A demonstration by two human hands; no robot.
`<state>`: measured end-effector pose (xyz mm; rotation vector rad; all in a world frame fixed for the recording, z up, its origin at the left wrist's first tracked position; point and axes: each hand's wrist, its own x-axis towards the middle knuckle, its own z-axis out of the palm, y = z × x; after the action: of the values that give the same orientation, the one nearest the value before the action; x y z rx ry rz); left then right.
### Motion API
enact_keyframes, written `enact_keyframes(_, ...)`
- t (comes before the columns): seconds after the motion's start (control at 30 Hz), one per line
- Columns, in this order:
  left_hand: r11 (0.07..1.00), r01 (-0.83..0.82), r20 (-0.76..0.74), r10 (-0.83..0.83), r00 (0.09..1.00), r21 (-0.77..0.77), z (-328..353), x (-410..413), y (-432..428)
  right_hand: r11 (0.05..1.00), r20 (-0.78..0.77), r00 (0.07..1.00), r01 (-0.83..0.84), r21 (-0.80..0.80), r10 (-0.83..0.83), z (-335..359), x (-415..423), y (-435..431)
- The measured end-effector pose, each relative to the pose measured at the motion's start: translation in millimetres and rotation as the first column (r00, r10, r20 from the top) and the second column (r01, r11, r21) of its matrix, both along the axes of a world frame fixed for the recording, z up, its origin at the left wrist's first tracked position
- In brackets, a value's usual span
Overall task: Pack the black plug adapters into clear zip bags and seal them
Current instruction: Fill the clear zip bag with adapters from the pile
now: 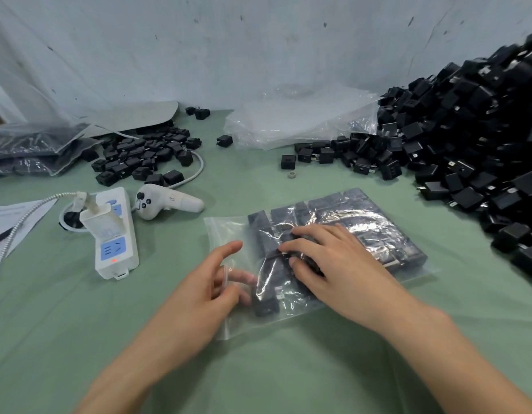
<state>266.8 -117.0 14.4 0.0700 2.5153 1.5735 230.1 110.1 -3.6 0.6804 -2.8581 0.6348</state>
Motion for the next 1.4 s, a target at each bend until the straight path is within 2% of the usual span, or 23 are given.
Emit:
enact_keyframes(0.1,0.992,-0.047,0.05,0.041,0.998,0.114,0,0,5,1.0,-0.011,1.0,-0.007,-0.005,0.007,-1,0,0)
enact_keyframes(0.2,0.978,-0.13,0.075,0.12,0.99,0.162,1,-1,4,1.0,-0.014,1.0,-0.014,-0.007,0.014,-1,1,1)
enact_keyframes(0.3,0.947,-0.222,0.168,0.186,0.968,0.234,3,-2,4,1.0,-0.014,1.0,-0.021,-0.007,0.021,0,1,1)
enact_keyframes(0.47,0.91,-0.235,0.337,0.116,0.935,0.341,7,-7,15,1.0,-0.028,0.999,-0.018,0.006,0.018,0,2,1)
enact_keyframes(0.57,0.898,-0.213,0.349,0.072,0.934,0.384,10,-7,17,1.0,-0.029,0.999,-0.023,0.01,0.024,1,2,1)
enact_keyframes(0.7,0.936,-0.137,0.346,0.018,0.938,0.325,12,-4,13,1.0,-0.017,1.0,-0.019,0.019,0.019,3,3,0)
enact_keyframes(0.8,0.961,-0.078,0.312,-0.009,0.95,0.264,11,-2,13,0.999,0.023,0.999,-0.028,0.032,0.028,7,4,1)
enact_keyframes(0.97,0.976,-0.017,0.274,-0.045,0.961,0.218,13,0,15,0.99,0.188,0.975,-0.131,0.046,0.12,14,4,12)
enact_keyframes(1.13,0.988,0.036,0.252,-0.074,0.965,0.153,13,1,13,0.976,0.218,0.959,-0.201,0.082,0.179,14,7,10)
enact_keyframes(1.23,0.984,0.012,0.257,-0.058,0.965,0.177,12,2,12,0.973,0.218,0.957,-0.215,0.087,0.192,16,8,8)
enact_keyframes(1.3,0.991,-0.096,0.157,0.081,0.984,0.094,12,0,3,0.977,0.214,0.957,-0.208,0.036,0.196,21,8,6)
enact_keyframes(1.37,0.963,-0.255,-0.083,0.248,0.965,-0.087,17,-13,-14,0.984,0.158,0.972,-0.175,-0.027,0.177,29,3,1)
enact_keyframes(1.4,0.935,-0.335,-0.19,0.309,0.932,-0.118,22,-25,-23,0.987,0.118,0.98,-0.151,-0.061,0.157,34,-3,-4)
